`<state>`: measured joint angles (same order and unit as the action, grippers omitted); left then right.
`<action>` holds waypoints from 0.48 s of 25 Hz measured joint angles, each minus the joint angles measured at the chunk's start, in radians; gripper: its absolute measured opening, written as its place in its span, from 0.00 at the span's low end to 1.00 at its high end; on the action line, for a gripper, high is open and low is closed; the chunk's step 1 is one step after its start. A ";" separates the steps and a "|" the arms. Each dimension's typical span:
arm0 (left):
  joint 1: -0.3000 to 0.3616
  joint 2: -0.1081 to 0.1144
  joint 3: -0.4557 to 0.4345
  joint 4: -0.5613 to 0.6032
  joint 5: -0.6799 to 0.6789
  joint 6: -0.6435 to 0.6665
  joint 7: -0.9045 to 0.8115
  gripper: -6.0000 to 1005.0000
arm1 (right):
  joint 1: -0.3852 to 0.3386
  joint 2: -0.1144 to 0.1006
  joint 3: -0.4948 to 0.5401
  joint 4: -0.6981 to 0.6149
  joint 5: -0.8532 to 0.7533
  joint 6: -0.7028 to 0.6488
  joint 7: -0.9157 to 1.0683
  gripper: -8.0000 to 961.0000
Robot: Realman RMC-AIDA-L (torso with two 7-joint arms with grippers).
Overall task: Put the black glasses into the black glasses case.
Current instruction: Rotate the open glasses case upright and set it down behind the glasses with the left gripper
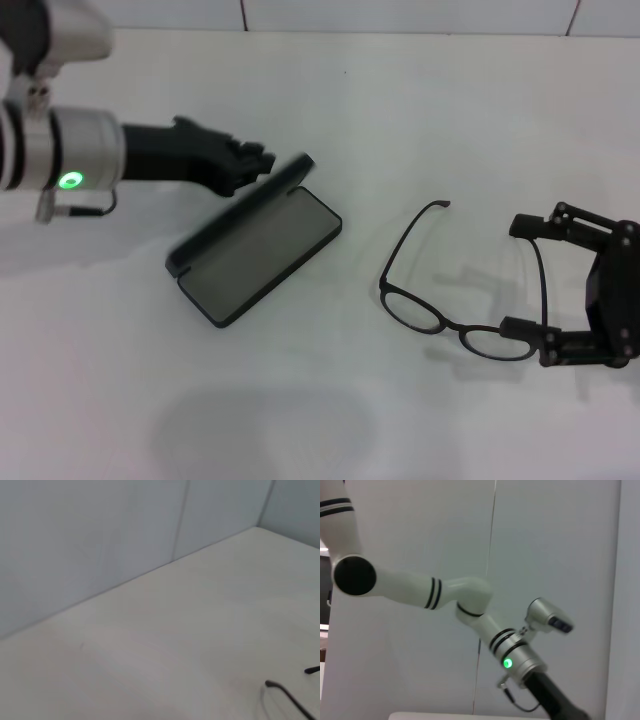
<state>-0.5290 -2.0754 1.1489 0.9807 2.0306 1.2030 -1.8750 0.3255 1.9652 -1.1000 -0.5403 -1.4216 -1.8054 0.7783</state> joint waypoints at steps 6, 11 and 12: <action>-0.101 -0.011 0.022 -0.002 0.070 0.000 0.023 0.15 | -0.013 0.008 0.000 0.026 -0.005 -0.003 -0.048 0.92; -0.114 -0.013 0.039 0.009 0.038 0.016 0.003 0.11 | -0.030 0.010 0.005 0.026 -0.007 -0.005 -0.061 0.92; -0.111 -0.013 0.039 0.017 0.037 0.020 -0.009 0.13 | -0.033 0.010 0.006 0.026 -0.008 -0.005 -0.061 0.92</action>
<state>-0.6396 -2.0883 1.1884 0.9976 2.0681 1.2230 -1.8836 0.2928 1.9755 -1.0943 -0.5148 -1.4291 -1.8105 0.7173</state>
